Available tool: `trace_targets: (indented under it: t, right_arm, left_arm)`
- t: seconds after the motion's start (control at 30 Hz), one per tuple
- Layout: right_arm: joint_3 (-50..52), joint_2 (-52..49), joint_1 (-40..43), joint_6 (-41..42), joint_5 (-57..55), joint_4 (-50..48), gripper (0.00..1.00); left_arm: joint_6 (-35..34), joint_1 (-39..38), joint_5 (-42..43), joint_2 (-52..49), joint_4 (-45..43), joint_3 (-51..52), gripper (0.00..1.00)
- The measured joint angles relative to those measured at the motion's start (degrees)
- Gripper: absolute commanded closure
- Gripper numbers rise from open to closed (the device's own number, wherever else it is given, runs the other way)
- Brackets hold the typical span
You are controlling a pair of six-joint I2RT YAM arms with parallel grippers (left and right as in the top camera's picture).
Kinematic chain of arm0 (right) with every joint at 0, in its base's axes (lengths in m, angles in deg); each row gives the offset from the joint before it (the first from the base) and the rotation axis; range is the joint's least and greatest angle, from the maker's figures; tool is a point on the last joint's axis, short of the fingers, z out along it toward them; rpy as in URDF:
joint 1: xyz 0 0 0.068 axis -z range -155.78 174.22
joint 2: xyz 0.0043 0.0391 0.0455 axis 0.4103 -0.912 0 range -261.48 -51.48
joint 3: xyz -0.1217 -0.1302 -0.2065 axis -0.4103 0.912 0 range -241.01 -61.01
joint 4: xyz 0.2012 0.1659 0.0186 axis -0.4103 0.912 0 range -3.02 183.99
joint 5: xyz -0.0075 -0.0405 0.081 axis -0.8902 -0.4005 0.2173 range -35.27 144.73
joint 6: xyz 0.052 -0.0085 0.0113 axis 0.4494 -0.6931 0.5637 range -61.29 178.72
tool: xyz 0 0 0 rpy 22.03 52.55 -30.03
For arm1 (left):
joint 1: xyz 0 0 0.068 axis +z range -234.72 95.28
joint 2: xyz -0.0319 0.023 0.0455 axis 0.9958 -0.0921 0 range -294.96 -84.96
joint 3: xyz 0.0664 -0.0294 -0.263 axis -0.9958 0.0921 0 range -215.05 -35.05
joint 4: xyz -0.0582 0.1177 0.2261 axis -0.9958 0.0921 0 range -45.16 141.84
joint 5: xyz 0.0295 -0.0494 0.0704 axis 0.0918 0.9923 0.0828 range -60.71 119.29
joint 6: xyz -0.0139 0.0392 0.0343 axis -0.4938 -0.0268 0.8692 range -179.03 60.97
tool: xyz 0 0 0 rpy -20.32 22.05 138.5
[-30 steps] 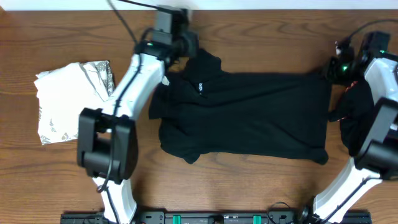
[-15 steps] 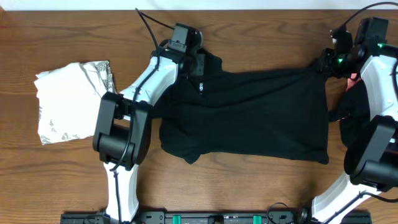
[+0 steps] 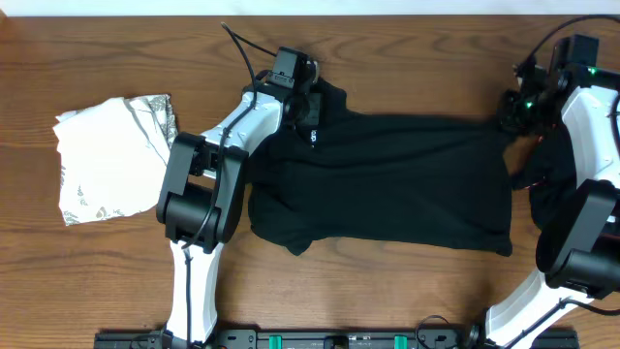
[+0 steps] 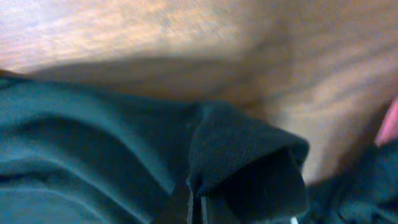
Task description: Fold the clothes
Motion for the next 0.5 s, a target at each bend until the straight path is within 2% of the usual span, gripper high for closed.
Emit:
trace_targets:
  t: [0.07, 0.17, 0.23, 0.5]
  right_arm:
    - [0.0, 0.0, 0.0, 0.0, -1.6, 1.6, 0.90]
    - [0.0, 0.0, 0.0, -0.1, -3.1, 2.2, 0.85]
    - [0.0, 0.0, 0.0, -0.1, -3.7, 1.9, 0.76]
    - [0.0, 0.0, 0.0, -0.6, -4.7, 1.2, 0.74]
  left_arm:
    - [0.0, 0.0, 0.1, 0.0, -0.5, 0.0, 0.93]
    - [0.0, 0.0, 0.2, 0.0, -1.0, 0.0, 0.93]
    - [0.0, 0.0, 0.2, 0.0, -1.0, 0.0, 0.94]
    - [0.0, 0.0, 0.2, 0.0, -2.1, 0.0, 0.92]
